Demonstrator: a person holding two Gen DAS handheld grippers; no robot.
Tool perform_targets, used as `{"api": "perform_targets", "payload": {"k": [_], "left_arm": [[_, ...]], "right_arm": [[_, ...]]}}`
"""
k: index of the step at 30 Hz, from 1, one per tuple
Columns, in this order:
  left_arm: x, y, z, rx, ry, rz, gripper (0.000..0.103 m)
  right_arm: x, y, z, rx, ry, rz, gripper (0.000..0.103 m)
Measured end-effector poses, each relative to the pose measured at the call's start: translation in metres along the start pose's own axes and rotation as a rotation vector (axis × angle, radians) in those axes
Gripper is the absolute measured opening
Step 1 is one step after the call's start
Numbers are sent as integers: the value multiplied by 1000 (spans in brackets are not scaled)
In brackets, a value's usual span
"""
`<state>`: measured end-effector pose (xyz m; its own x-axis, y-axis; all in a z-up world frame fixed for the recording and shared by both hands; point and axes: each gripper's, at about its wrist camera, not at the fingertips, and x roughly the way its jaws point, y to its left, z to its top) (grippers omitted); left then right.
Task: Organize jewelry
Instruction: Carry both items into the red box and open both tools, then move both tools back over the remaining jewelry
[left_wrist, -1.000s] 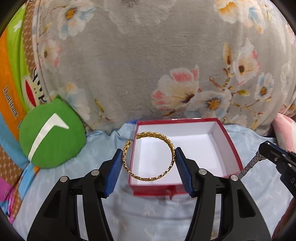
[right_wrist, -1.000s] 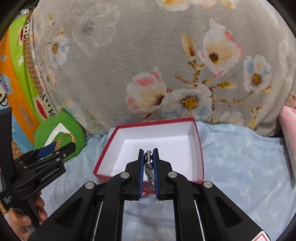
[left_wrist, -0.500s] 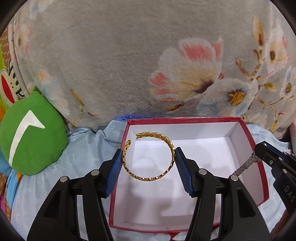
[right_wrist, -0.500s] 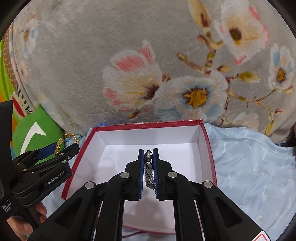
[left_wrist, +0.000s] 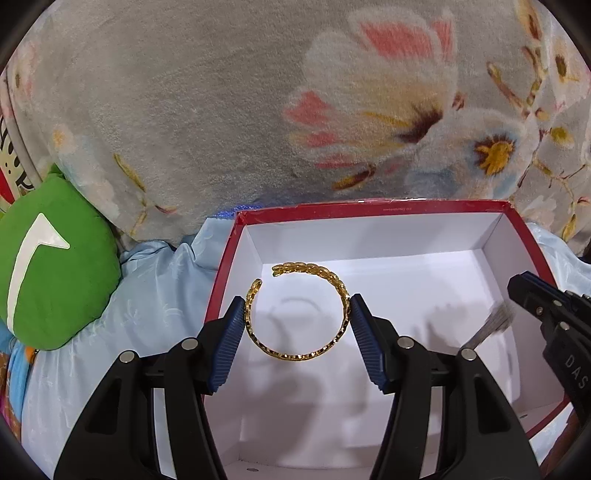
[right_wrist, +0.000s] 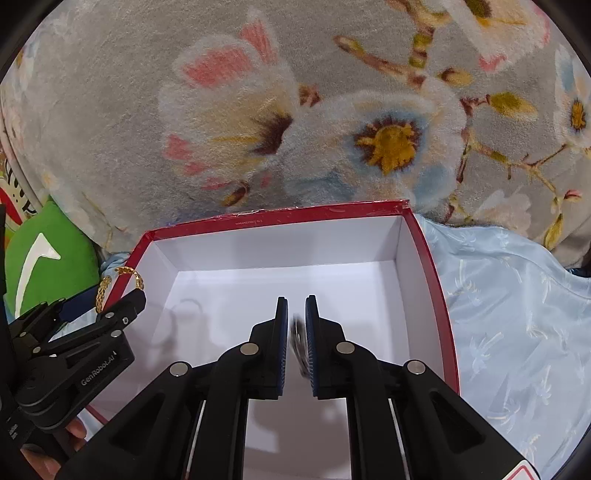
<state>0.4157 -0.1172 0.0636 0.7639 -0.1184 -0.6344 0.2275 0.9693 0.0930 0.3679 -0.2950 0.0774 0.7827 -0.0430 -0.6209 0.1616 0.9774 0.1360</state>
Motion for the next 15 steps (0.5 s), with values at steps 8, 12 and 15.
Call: {"api": "perform_targets", "payload": {"k": [8, 12, 15], "left_arm": [[2, -4, -5, 14, -31, 45, 83], [0, -5, -7, 21, -31, 41, 83], [-3, -4, -10, 18, -33, 39, 83]], "right_arm": [[1, -3, -3, -4, -8, -14, 13], [0, -5, -6, -1, 0, -16, 13], [-4, -5, -10, -4, 0, -19, 13]]}}
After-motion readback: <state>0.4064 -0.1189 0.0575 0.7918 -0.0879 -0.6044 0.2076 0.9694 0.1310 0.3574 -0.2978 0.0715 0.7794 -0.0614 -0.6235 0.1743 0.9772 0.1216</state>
